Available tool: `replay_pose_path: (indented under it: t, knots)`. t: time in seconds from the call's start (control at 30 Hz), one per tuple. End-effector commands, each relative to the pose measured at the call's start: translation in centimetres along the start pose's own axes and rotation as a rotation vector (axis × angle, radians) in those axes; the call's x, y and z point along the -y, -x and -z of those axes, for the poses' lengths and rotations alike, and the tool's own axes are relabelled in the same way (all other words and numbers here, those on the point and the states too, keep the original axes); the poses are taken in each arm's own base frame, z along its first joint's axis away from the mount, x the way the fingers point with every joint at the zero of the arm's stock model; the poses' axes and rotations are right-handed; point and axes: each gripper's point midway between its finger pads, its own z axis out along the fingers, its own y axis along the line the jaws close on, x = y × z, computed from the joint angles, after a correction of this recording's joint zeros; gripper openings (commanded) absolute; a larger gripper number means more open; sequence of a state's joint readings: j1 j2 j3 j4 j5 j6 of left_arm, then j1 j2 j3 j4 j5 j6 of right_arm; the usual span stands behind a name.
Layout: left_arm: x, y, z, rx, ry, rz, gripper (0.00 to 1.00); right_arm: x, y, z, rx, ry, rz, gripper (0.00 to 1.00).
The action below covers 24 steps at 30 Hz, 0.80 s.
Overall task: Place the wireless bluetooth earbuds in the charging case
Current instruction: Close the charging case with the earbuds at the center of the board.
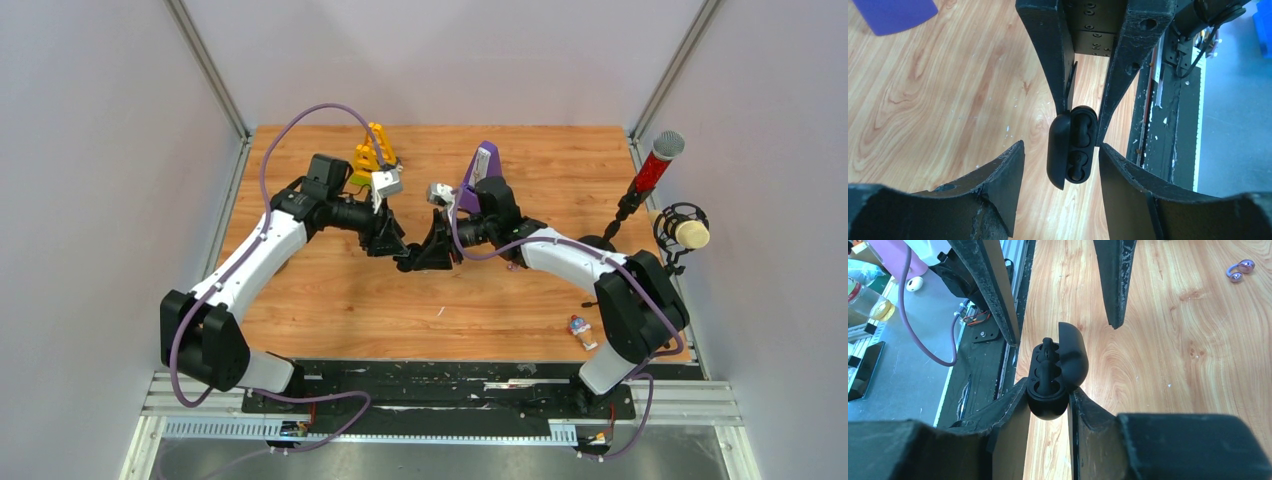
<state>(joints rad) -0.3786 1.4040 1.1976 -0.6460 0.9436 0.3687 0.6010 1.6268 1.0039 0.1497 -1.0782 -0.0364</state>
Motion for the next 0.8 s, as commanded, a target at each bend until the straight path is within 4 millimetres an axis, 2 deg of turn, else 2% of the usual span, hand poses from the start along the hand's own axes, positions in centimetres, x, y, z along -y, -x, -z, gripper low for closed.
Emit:
replay_pose_path:
  t: [0.0, 0.27, 0.77]
  knots:
    - [0.7, 0.5, 0.0, 0.037, -0.047, 0.011, 0.64, -0.6, 3.6, 0.6, 0.056, 0.001, 0.115, 0.07]
    - [0.0, -0.3, -0.2, 0.017, -0.007, 0.021, 0.66, -0.6, 4.2, 0.9, 0.066, -0.009, 0.12, 0.07]
    - [3.3, 0.7, 0.5, 0.067, -0.148, -0.01, 0.65, 2.5, 4.2, 1.1, 0.072, -0.158, 0.088, 0.05]
